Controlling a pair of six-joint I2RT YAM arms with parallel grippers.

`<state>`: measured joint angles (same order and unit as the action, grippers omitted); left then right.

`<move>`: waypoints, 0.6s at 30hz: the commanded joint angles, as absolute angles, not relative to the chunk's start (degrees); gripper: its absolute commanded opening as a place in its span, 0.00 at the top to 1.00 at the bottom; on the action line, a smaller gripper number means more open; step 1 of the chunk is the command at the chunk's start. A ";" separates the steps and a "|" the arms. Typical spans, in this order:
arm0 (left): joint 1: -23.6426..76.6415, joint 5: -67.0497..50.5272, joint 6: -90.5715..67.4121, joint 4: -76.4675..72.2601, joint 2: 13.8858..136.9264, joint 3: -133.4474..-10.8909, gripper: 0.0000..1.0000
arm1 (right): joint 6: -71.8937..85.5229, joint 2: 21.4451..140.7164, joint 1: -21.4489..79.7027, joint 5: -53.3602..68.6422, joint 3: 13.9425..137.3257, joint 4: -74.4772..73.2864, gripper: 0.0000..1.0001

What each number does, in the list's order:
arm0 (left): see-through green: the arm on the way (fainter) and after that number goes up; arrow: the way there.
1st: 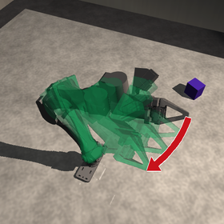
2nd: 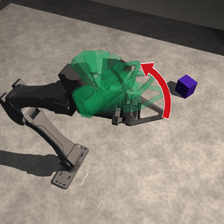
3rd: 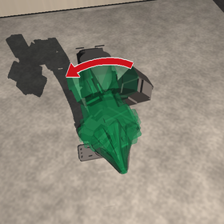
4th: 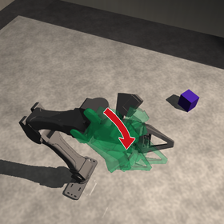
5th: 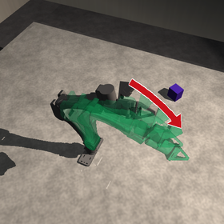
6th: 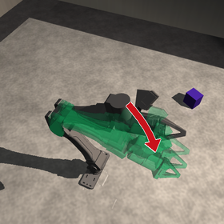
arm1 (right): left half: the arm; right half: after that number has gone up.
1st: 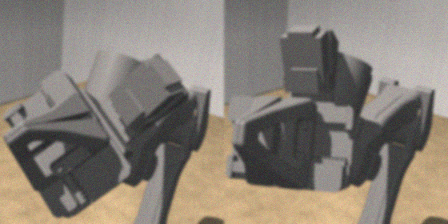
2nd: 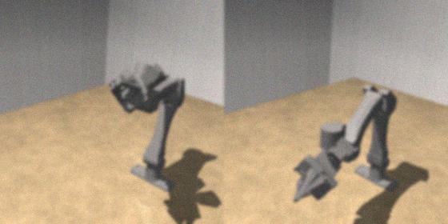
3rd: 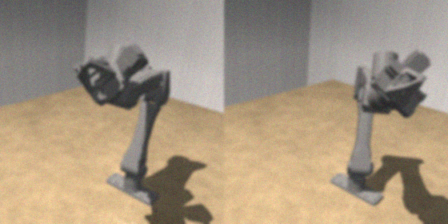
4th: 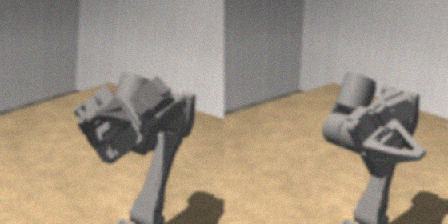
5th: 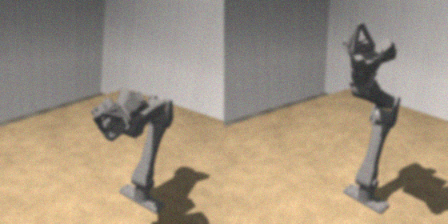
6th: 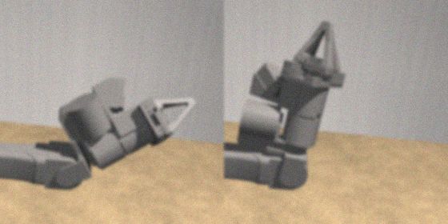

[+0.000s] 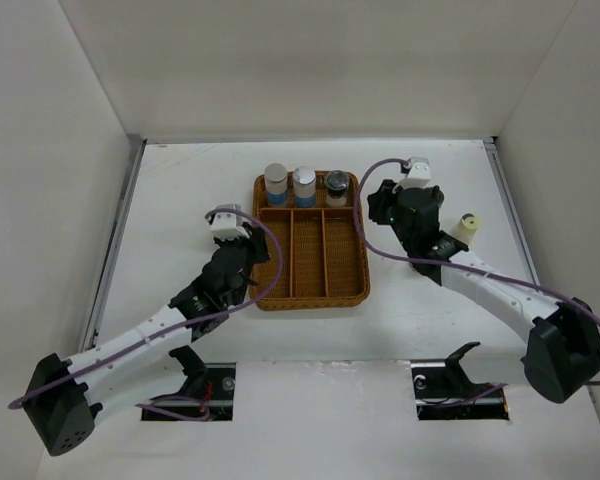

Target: Organize the condiment bottles

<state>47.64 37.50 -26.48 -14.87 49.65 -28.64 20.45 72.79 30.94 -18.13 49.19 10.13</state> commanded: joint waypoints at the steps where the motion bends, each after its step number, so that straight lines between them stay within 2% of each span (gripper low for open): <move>1: 42.08 40.60 -24.70 -7.21 51.32 -32.17 0.92 | 24.35 71.46 33.95 -15.91 46.06 16.17 0.70; 2: 39.88 40.17 -24.87 -6.77 51.76 -32.17 0.89 | 24.35 71.19 35.10 -16.17 45.01 16.69 0.74; 4: 34.00 39.38 -25.40 -5.46 54.13 -33.22 0.73 | 24.43 70.93 36.16 -17.48 43.08 19.15 0.75; 5: 32.23 39.20 -26.18 -5.10 54.92 -33.66 0.66 | 24.87 70.84 36.51 -17.93 42.37 20.38 0.74; 8: 27.56 38.41 -27.95 -4.66 58.78 -36.02 0.44 | 25.23 70.84 38.79 -18.02 41.05 22.14 0.61; 10: 24.67 37.62 -27.25 -4.57 63.00 -38.13 0.35 | 24.44 71.80 39.85 -18.63 40.52 23.72 0.57; 13: 21.93 34.73 -26.19 -4.57 69.76 -40.77 0.30 | 23.73 73.12 40.03 -19.42 40.17 25.31 0.53; 18: 20.87 32.44 -25.84 -6.15 74.61 -42.27 0.28 | 23.55 74.70 40.12 -19.34 40.34 25.93 0.52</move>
<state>21.10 34.76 -26.76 -4.45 74.39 -39.86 23.81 73.93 39.83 -18.41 40.29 21.21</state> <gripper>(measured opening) 0.713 0.482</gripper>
